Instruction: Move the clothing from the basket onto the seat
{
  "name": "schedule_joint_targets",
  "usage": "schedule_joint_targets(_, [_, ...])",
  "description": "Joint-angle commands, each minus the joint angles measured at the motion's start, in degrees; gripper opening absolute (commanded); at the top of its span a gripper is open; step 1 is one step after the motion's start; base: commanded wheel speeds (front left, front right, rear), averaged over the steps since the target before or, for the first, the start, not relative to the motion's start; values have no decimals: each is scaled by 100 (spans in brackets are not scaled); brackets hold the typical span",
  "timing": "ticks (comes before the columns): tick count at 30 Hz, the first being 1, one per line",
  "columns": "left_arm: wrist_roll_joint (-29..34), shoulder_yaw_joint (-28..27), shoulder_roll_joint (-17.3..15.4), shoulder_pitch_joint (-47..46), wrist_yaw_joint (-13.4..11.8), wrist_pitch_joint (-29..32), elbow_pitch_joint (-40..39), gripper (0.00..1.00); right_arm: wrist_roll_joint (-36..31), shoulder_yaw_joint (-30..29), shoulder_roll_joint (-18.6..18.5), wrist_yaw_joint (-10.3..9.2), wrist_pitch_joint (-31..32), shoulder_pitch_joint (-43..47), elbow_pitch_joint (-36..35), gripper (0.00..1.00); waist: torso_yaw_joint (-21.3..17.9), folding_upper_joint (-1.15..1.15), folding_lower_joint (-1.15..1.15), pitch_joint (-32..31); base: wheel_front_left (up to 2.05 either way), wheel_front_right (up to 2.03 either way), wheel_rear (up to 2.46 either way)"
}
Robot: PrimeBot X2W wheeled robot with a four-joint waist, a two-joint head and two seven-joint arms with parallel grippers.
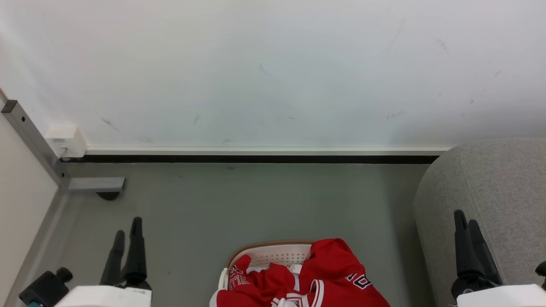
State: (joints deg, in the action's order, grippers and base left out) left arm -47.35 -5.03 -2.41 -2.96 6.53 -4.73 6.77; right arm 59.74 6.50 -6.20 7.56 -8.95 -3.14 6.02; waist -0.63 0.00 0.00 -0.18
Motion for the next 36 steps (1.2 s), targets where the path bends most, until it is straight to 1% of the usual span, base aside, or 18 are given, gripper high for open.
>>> schedule_joint_targets(1, [373,30,-39,7,24,-81,-98,100,-338,-39,-9,-5,-53,2,-40,100,-4,0,0,-2,0,0,0])
schedule_joint_targets(7, [1088,131,-70,38,-46,-192,-81,100,-1191,-56,29,-6,-118,10,49,100,-19,0,0,-9,0,0,0])
schedule_joint_targets(12, [1495,203,-90,65,-104,-265,-55,100,-1738,-60,61,-7,-165,19,137,100,-28,0,0,-15,0,0,0])
schedule_joint_targets(22, [2071,310,-104,129,-169,-414,7,100,-2340,-115,112,-8,-241,48,209,100,-54,0,0,-45,0,0,0])
schedule_joint_targets(36, [2690,312,-106,159,-111,-610,-10,100,-3118,-85,176,-9,-363,30,233,100,-75,0,0,-64,0,0,0])
